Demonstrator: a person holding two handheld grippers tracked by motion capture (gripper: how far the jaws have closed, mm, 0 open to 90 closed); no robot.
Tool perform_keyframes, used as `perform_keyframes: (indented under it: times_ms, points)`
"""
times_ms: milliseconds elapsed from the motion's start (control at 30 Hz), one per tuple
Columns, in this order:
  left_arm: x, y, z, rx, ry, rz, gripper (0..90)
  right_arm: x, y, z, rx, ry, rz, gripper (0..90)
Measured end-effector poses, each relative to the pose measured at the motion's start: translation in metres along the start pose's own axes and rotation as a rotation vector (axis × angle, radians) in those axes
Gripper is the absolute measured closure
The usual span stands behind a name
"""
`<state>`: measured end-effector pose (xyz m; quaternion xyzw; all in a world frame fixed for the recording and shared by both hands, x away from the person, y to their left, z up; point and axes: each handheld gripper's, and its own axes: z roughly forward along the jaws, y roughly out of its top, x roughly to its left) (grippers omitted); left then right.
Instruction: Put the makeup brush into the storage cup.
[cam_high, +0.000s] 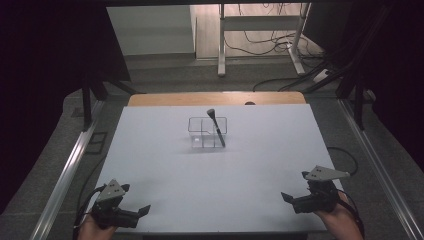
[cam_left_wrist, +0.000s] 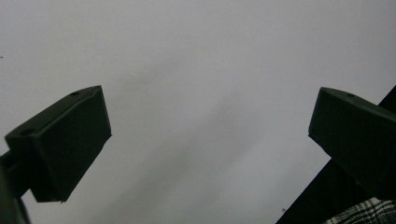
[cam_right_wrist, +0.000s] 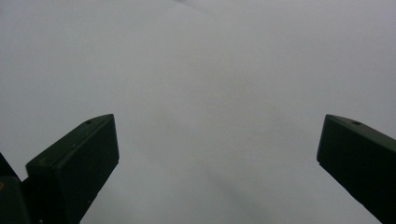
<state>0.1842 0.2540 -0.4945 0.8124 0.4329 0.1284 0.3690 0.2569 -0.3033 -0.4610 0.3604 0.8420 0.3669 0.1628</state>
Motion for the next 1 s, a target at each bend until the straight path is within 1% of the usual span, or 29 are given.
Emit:
perform_keyframes:
  times_ms: [367, 633, 800, 833, 1000]
  points:
    - [0.000, 0.000, 0.000, 0.001, 0.002, 0.000, 0.0, -0.003, -0.009, -0.010, -0.017, -0.015, 0.019, 0.0]
    - [0.000, 0.000, 0.000, 0.005, 0.002, 0.000, 0.0, -0.006, -0.016, -0.017, -0.018, -0.027, 0.035, 0.0]
    - [0.000, -0.001, 0.000, 0.006, 0.002, -0.002, 0.0, -0.007, -0.019, -0.019, -0.014, -0.026, 0.048, 0.0]
    - [0.000, -0.001, 0.000, 0.006, 0.003, -0.002, 0.0, -0.008, -0.020, -0.019, -0.006, -0.024, 0.050, 0.0]
    - [0.000, 0.001, 0.001, 0.006, 0.002, -0.003, 0.0, -0.007, -0.020, -0.018, 0.001, -0.027, 0.046, 0.0]
